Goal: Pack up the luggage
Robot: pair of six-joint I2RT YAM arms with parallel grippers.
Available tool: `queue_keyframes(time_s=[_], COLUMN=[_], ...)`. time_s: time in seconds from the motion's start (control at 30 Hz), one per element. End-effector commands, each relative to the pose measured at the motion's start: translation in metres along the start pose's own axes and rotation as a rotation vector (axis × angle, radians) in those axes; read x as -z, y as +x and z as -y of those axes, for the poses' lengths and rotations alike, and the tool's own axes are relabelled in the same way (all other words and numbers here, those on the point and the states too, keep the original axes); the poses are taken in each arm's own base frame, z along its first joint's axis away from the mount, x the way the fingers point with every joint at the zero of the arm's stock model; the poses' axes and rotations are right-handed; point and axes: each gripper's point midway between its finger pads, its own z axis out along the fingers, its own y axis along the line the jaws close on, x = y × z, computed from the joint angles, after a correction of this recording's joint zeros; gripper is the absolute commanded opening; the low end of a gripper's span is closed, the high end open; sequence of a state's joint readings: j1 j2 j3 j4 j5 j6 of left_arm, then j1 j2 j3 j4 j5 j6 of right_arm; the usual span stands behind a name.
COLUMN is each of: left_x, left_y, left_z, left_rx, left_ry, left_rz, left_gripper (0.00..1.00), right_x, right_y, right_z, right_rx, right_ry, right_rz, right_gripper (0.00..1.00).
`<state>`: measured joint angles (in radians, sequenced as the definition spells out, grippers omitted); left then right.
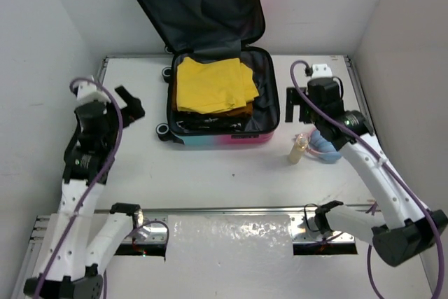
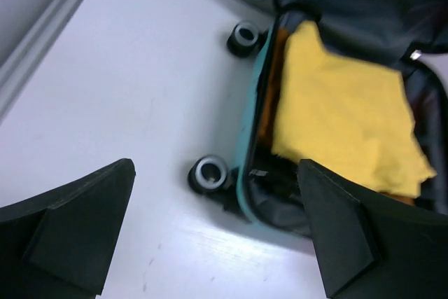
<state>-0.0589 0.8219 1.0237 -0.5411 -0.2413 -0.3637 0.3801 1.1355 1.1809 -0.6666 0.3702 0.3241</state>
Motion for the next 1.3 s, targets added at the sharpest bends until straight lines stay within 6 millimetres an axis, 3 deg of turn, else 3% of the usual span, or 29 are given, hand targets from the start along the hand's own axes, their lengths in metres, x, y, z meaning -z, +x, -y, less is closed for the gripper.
queue_keyframes(time_s=[0.0, 0.03, 0.1, 0.17, 0.3, 0.33, 0.4, 0.43, 0.47, 0.5, 0.63, 0.67, 0.7, 0.73, 0.87, 1.0, 1.03, 1.1, 1.13, 1.27], left_x=[-0.003, -0.006, -0.014, -0.017, -0.020, -0.020, -0.021, -0.021, -0.023, -0.024, -0.027, -0.028, -0.029, -0.029, -0.031, -0.031, -0.031, -0.031, -0.031, -0.030], left_y=[0.018, 0.027, 0.048, 0.056, 0.067, 0.068, 0.071, 0.071, 0.075, 0.077, 0.084, 0.087, 0.087, 0.091, 0.096, 0.098, 0.101, 0.101, 0.102, 0.105], left_z=[-0.005, -0.008, -0.012, -0.007, 0.004, 0.004, 0.006, 0.008, 0.009, 0.010, 0.014, 0.015, 0.016, 0.019, 0.022, 0.027, 0.028, 0.029, 0.030, 0.032], left_rx=[-0.002, -0.017, -0.046, -0.062, -0.071, -0.073, -0.075, -0.078, -0.079, -0.081, -0.086, -0.086, -0.088, -0.087, -0.089, -0.092, -0.092, -0.093, -0.095, -0.102], left_ry=[0.044, 0.041, 0.034, 0.060, 0.124, 0.127, 0.139, 0.148, 0.156, 0.162, 0.182, 0.187, 0.191, 0.214, 0.230, 0.258, 0.266, 0.274, 0.277, 0.290], left_rz=[0.063, 0.051, -0.016, -0.056, -0.103, -0.106, -0.117, -0.117, -0.134, -0.140, -0.173, -0.182, -0.183, -0.200, -0.221, -0.231, -0.239, -0.241, -0.245, -0.253], left_gripper=[1.00, 1.00, 1.00, 1.00, 1.00, 1.00, 1.00, 1.00, 1.00, 1.00, 1.00, 1.00, 1.00, 1.00, 1.00, 1.00, 1.00, 1.00, 1.00, 1.00], right_x=[0.018, 0.018, 0.033, 0.031, 0.014, 0.005, -0.004, -0.010, -0.015, -0.021, -0.033, -0.038, -0.042, -0.047, -0.063, -0.071, -0.071, -0.071, -0.071, -0.071], right_y=[0.021, 0.033, 0.027, 0.043, 0.086, 0.108, 0.113, 0.131, 0.128, 0.144, 0.162, 0.156, 0.167, 0.161, 0.168, 0.165, 0.153, 0.150, 0.146, 0.141], right_z=[0.003, -0.003, -0.011, -0.010, 0.001, 0.005, 0.000, -0.001, -0.006, -0.006, -0.013, -0.011, -0.007, -0.002, 0.003, 0.010, 0.010, 0.011, 0.009, -0.001], right_rx=[-0.016, -0.013, -0.025, -0.009, 0.006, 0.018, -0.017, -0.018, -0.041, -0.042, -0.063, -0.066, -0.060, -0.065, -0.058, -0.081, -0.097, -0.109, -0.104, -0.064], right_ry=[-0.039, -0.087, -0.168, -0.173, -0.098, -0.072, -0.088, -0.096, -0.116, -0.117, -0.145, -0.130, -0.110, -0.077, -0.033, 0.016, 0.013, 0.015, 0.006, -0.053], right_rz=[0.012, 0.014, 0.091, 0.058, -0.046, -0.083, -0.050, -0.065, -0.029, -0.050, -0.039, 0.004, 0.001, 0.042, 0.068, 0.127, 0.188, 0.216, 0.232, 0.254], right_gripper=[0.98, 0.98, 0.99, 0.99, 0.99, 0.98, 0.98, 0.97, 0.97, 0.97, 0.95, 0.94, 0.94, 0.93, 0.91, 0.77, 0.69, 0.56, 0.41, 0.23])
